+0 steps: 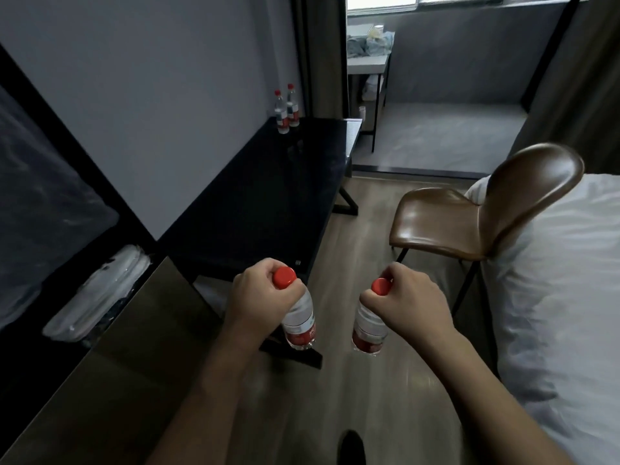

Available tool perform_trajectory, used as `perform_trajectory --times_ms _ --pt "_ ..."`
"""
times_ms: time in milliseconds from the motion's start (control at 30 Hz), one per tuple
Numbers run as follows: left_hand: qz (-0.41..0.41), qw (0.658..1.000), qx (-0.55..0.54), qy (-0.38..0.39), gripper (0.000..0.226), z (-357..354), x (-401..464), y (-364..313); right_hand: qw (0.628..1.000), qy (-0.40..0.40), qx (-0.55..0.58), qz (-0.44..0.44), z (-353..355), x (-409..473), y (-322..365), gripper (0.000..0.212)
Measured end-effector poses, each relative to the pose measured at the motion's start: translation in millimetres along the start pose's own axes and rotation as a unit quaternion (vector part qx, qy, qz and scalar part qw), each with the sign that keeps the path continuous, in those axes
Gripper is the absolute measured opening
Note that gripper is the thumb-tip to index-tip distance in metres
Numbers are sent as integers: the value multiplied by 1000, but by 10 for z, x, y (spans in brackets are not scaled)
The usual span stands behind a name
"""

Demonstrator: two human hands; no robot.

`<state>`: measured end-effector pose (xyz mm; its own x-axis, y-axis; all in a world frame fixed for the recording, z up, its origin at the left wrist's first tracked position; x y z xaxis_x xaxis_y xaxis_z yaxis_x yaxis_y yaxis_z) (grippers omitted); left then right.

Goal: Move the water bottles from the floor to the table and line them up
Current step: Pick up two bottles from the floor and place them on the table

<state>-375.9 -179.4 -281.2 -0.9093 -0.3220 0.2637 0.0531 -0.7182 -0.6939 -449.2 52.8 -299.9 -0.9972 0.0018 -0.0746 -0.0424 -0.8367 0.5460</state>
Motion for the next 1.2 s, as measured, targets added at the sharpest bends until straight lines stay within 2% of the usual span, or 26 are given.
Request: perform_trajectory --times_ms 267,533,767,933,1067,1200 --pt "-54 998 -12 -18 10 -280 1576 -136 998 -48 40 7 280 1502 412 27" --pt "-14 1000 -9 -1 11 -847 2863 73 1000 -17 16 14 22 3040 566 25" --pt "13 999 36 21 13 -1238 4048 128 998 14 19 60 -32 4541 890 27" --pt "8 999 51 3 13 -1317 4803 71 996 6 43 82 24 5368 1183 31" --pt "22 998 51 -21 13 -1404 5414 142 996 -24 64 62 27 5998 1297 30" --pt "30 998 57 6 13 -1682 5919 331 997 -11 49 56 -199 6557 1359 28"
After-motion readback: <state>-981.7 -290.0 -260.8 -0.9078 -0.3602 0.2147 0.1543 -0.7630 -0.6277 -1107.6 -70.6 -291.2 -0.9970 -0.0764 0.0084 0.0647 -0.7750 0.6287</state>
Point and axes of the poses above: each hand's wrist, its own x-axis towards the middle knuckle, its own z-axis out of the back of the hand, y = z × x, the point moved 5 cm from there along x, towards the middle knuckle, and after that the axes turned 12 degrees about -z, right-handed, at the moved point
